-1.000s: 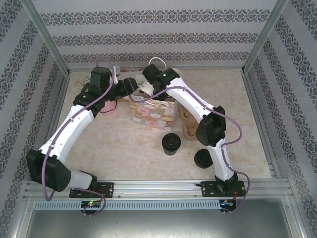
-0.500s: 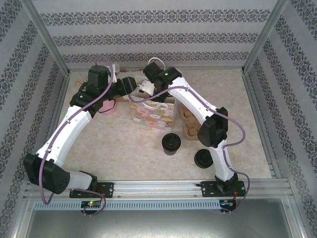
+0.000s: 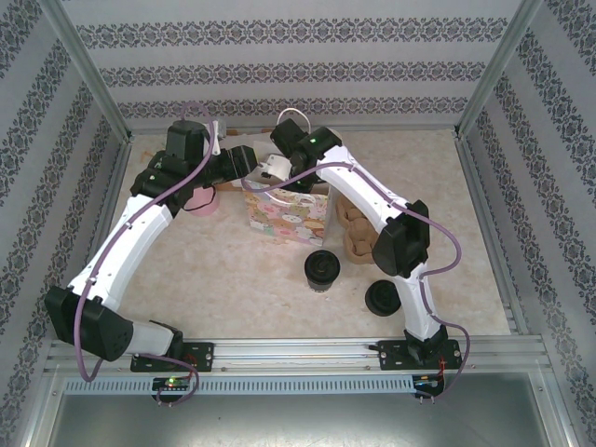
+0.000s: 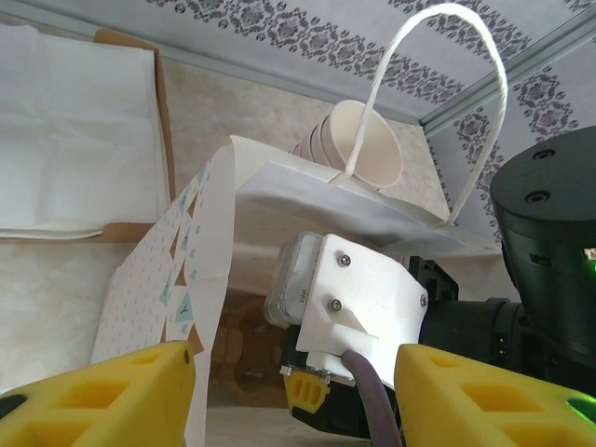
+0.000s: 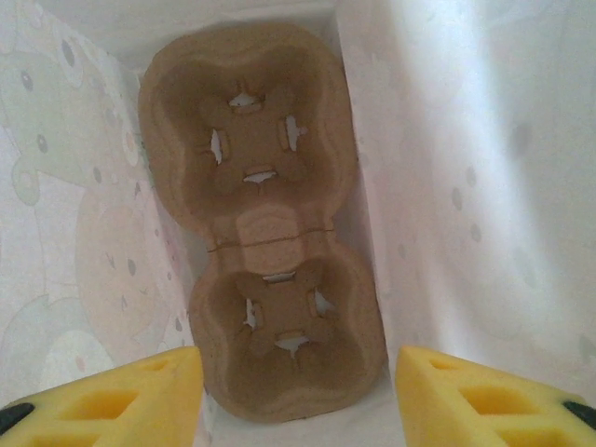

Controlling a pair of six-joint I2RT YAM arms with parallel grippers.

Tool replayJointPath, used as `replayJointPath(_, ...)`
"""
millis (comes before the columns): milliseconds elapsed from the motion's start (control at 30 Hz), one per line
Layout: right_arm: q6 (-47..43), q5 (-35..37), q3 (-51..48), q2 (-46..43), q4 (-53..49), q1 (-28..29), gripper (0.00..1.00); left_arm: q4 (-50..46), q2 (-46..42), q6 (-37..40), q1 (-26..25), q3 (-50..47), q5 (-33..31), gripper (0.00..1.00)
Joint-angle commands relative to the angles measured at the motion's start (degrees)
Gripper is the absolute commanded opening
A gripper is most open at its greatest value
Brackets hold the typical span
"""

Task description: Pack the takeout coffee

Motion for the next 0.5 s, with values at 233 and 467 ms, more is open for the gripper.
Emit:
replayJointPath(233,-1.03,-0.76,-3.21,-5.32,1.87,-1.24,0.56,-5.52,0.84,3.4,-0.16,1.88,-2.56,0.6)
replayJointPath(467,-1.2,-0.39,-4.05,-6.52,2.87,-1.33,0.55,-7.61,1.6,4.94,-0.15,3.25,-3.51,0.6)
